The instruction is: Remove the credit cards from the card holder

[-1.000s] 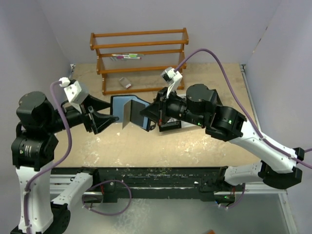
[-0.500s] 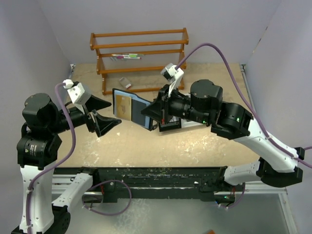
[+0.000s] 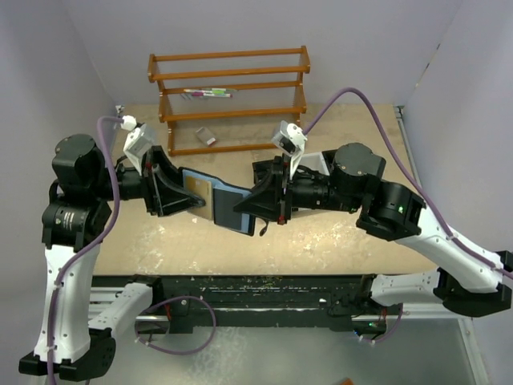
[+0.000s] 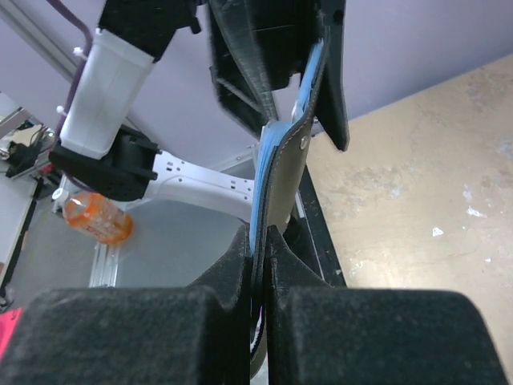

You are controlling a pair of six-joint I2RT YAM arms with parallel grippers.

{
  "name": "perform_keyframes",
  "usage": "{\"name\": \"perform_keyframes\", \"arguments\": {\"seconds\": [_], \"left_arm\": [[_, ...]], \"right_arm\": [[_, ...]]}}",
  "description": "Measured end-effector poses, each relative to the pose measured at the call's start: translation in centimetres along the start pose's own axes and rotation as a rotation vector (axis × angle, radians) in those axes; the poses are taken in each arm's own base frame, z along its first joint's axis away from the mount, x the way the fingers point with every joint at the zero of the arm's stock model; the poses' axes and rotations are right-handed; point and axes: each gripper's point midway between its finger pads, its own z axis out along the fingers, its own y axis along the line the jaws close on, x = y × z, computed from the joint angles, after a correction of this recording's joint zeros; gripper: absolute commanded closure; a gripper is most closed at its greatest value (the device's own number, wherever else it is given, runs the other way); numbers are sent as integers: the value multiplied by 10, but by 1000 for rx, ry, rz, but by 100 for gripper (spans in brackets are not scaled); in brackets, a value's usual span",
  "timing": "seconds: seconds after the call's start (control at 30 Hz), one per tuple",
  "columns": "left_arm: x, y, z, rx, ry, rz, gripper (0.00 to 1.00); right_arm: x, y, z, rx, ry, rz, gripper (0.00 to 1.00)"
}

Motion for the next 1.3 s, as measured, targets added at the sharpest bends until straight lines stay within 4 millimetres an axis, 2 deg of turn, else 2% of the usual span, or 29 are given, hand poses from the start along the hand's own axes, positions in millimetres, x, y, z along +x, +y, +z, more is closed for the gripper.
{"name": "perform_keyframes", "arguments": {"seconds": [0.07,0.2,0.23,0.3,0.5,0.93,1.03,1.13,1.3], "left_arm": [[1,-8,1,63,14,-38,84],[4,-24,-2,156,37,-80,100],[5,-28,-3,171,40,-84,100],[4,-34,-4,194,43,-86,100],[0,-48,-8,256,55,-110,100],[0,-48,-8,302,94,-225,100],[-1,-46,-8,301,96,-234,100],[-1,-42,-6,283,87,-234,100],[-3,-22,1,185,61,-210,100]], "right_arm": [[-1,4,-3,-17,-6,-1,100],[3,5,-6,-25,-5,4,100],[3,6,-7,-29,-7,4,100],[1,7,-10,-33,-14,4,93],[-1,6,-15,-7,-33,13,65],[6,0,-9,-10,-39,66,62],[7,-11,-8,18,-41,88,54],[9,-26,-9,52,-46,115,52],[14,-51,-13,105,-66,167,49]]}}
